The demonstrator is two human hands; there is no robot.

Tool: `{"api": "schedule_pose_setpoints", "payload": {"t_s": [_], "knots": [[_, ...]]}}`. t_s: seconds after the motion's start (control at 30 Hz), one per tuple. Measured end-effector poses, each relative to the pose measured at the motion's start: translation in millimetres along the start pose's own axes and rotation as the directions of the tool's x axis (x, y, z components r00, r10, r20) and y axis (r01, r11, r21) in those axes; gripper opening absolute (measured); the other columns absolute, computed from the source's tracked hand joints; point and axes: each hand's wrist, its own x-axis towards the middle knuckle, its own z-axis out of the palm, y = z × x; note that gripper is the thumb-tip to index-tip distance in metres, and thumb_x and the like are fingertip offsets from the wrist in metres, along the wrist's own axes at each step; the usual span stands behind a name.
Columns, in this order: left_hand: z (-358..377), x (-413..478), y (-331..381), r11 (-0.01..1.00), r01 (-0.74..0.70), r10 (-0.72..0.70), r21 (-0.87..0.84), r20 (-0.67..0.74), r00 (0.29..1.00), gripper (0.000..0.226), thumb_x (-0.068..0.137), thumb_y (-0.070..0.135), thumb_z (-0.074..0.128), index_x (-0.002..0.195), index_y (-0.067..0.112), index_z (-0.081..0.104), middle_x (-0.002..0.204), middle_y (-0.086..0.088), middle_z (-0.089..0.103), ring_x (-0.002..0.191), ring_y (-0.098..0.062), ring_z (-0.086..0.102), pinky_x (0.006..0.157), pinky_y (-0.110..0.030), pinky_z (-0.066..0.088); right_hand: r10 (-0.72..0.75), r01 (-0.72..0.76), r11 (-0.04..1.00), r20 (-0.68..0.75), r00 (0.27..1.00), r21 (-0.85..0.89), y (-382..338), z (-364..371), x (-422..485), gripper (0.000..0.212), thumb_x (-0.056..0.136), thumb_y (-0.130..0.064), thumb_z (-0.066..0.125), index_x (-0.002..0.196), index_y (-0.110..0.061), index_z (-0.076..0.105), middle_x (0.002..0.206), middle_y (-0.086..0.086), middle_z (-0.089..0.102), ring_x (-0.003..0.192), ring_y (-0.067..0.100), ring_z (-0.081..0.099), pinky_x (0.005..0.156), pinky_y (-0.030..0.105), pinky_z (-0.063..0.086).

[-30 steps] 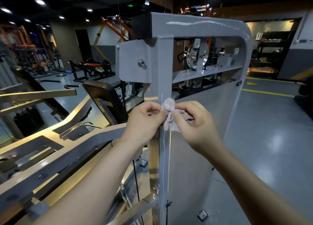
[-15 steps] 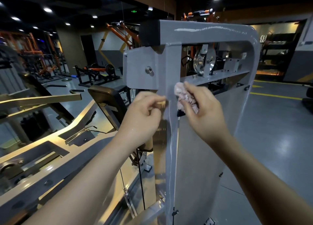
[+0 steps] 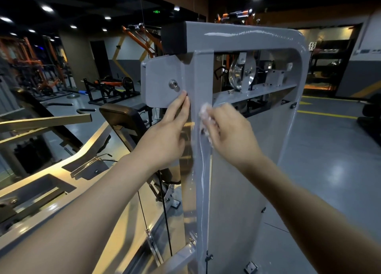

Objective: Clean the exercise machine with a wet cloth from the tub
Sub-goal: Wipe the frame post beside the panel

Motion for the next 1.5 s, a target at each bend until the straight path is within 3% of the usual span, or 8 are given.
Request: {"api": "schedule_pose_setpoints", "payload": {"t_s": [0.37, 0.47, 0.53, 0.7, 0.87, 1.07, 1.27, 1.5], "knots": [[1, 3, 4, 0.981, -0.008, 0.02, 0.196, -0.058, 0.998, 0.087, 0.1, 0.025, 0.053, 0.164, 0.019, -0.004, 0.168, 0.01, -0.02, 0.061, -0.002, 0.04, 0.055, -0.021, 0.037, 0.054, -0.054, 0.998, -0.022, 0.998, 0.033, -9, 8, 4, 0.018, 0.1, -0.02, 0.063, 0.114, -0.007, 0.062, 0.097, 0.002, 0.055, 0.082, 0.016, 0.054, 0.068, 0.03, 0.046], [0, 1, 10, 0.982, -0.036, 0.054, 0.185, -0.093, 0.994, 0.086, 0.098, 0.021, 0.054, 0.165, 0.016, 0.0, 0.17, 0.005, -0.012, 0.105, -0.019, 0.059, 0.083, -0.028, 0.052, 0.168, -0.149, 0.979, -0.143, 0.975, 0.138, -10, -2, 34, 0.029, 0.101, -0.021, 0.063, 0.128, -0.012, 0.057, 0.115, 0.002, 0.06, 0.097, 0.01, 0.056, 0.082, 0.026, 0.048], [-2, -2, 11, 0.977, -0.039, 0.066, 0.209, -0.124, 0.99, 0.081, 0.098, 0.022, 0.054, 0.164, 0.013, 0.008, 0.17, -0.002, 0.0, 0.141, -0.026, 0.034, 0.117, -0.038, 0.039, 0.175, -0.156, 0.982, -0.205, 0.963, 0.107, -12, 8, 26, 0.027, 0.101, -0.019, 0.06, 0.127, -0.012, 0.06, 0.105, 0.003, 0.053, 0.087, 0.008, 0.05, 0.075, 0.027, 0.048], [-9, -8, 13, 0.912, -0.104, 0.232, 0.397, -0.289, 0.929, 0.058, 0.086, 0.02, 0.05, 0.141, 0.005, 0.054, 0.145, -0.012, 0.05, 0.134, -0.031, 0.04, 0.109, -0.046, 0.04, 0.081, -0.076, 0.995, -0.085, 0.993, 0.061, -9, 22, -16, 0.035, 0.098, -0.008, 0.063, 0.133, -0.004, 0.058, 0.107, 0.009, 0.052, 0.088, 0.022, 0.055, 0.072, 0.038, 0.056], [-7, 4, 3, 0.832, -0.078, 0.249, 0.549, -0.245, 0.937, 0.068, 0.089, 0.022, 0.056, 0.152, 0.002, 0.042, 0.159, -0.016, 0.04, 0.154, -0.032, 0.021, 0.128, -0.048, 0.004, 0.138, -0.123, 0.99, -0.272, 0.952, 0.072, -9, -1, 53, 0.018, 0.101, -0.01, 0.057, 0.118, -0.009, 0.063, 0.103, 0.001, 0.047, 0.085, 0.004, 0.044, 0.073, 0.011, 0.041], [2, 3, -11, 0.784, -0.086, 0.255, 0.615, -0.193, 0.948, 0.085, 0.087, 0.023, 0.06, 0.16, 0.003, 0.024, 0.168, -0.015, 0.02, 0.159, -0.03, 0.002, 0.129, -0.05, 0.004, 0.023, -0.01, 0.998, -0.205, 0.978, 0.064, -11, 24, -2, 0.028, 0.107, -0.015, 0.051, 0.121, 0.002, 0.067, 0.101, 0.006, 0.058, 0.087, 0.014, 0.057, 0.074, 0.035, 0.054], [4, 5, -11, 0.805, -0.083, 0.241, 0.587, -0.196, 0.95, 0.088, 0.084, 0.028, 0.062, 0.16, 0.004, 0.025, 0.169, -0.012, 0.021, 0.159, -0.028, 0.0, 0.129, -0.049, 0.003, 0.167, -0.112, 0.979, -0.352, 0.921, 0.171, -10, -6, 77, 0.021, 0.101, -0.011, 0.057, 0.117, -0.005, 0.07, 0.102, 0.003, 0.054, 0.086, 0.003, 0.05, 0.078, 0.009, 0.042], [5, 5, -15, 0.798, -0.101, 0.274, 0.594, -0.209, 0.939, 0.087, 0.085, 0.027, 0.061, 0.16, 0.004, 0.025, 0.169, -0.013, 0.018, 0.159, -0.028, -0.001, 0.128, -0.047, -0.001, -0.023, 0.046, 0.996, -0.293, 0.956, 0.071, -12, 26, 18, 0.03, 0.105, -0.006, 0.049, 0.128, 0.003, 0.066, 0.11, 0.016, 0.055, 0.093, 0.029, 0.059, 0.08, 0.04, 0.055]]}}
